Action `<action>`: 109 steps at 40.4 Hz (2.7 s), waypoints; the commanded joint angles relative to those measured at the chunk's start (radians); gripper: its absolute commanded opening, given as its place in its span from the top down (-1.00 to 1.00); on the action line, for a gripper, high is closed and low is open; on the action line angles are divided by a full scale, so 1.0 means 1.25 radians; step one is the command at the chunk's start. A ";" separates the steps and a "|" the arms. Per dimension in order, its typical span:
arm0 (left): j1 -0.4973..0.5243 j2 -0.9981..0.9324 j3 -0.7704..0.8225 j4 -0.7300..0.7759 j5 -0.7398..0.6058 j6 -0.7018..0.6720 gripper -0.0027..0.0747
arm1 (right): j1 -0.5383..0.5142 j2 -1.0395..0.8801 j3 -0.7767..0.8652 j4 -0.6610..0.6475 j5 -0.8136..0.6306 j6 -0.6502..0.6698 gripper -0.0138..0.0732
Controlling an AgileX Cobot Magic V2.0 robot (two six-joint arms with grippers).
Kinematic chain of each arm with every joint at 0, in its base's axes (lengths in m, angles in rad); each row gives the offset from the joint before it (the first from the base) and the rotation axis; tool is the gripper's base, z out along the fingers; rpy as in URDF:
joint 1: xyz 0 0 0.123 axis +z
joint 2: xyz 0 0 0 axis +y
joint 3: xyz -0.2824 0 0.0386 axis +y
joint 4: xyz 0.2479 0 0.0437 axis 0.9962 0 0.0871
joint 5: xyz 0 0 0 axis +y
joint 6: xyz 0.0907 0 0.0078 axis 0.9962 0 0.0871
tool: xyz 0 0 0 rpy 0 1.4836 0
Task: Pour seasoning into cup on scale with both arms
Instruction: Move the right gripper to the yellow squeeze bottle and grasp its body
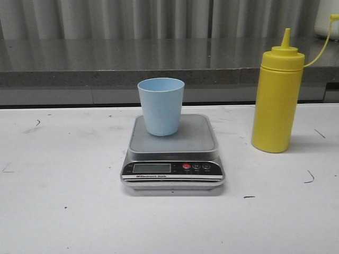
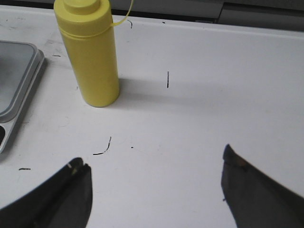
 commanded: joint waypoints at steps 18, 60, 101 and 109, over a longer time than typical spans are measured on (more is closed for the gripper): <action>0.002 -0.125 0.029 -0.003 -0.070 -0.007 0.12 | -0.003 0.005 -0.022 0.000 -0.053 -0.009 -0.65; 0.002 -0.125 0.029 -0.003 -0.070 -0.007 0.12 | 0.190 0.220 -0.175 0.054 0.074 -0.057 -0.66; 0.002 -0.125 0.029 -0.003 -0.070 -0.007 0.12 | 0.190 0.649 0.063 0.135 -0.884 -0.020 -0.85; 0.002 -0.125 0.029 -0.003 -0.070 -0.007 0.12 | 0.190 0.758 0.063 0.135 -1.098 -0.007 -0.85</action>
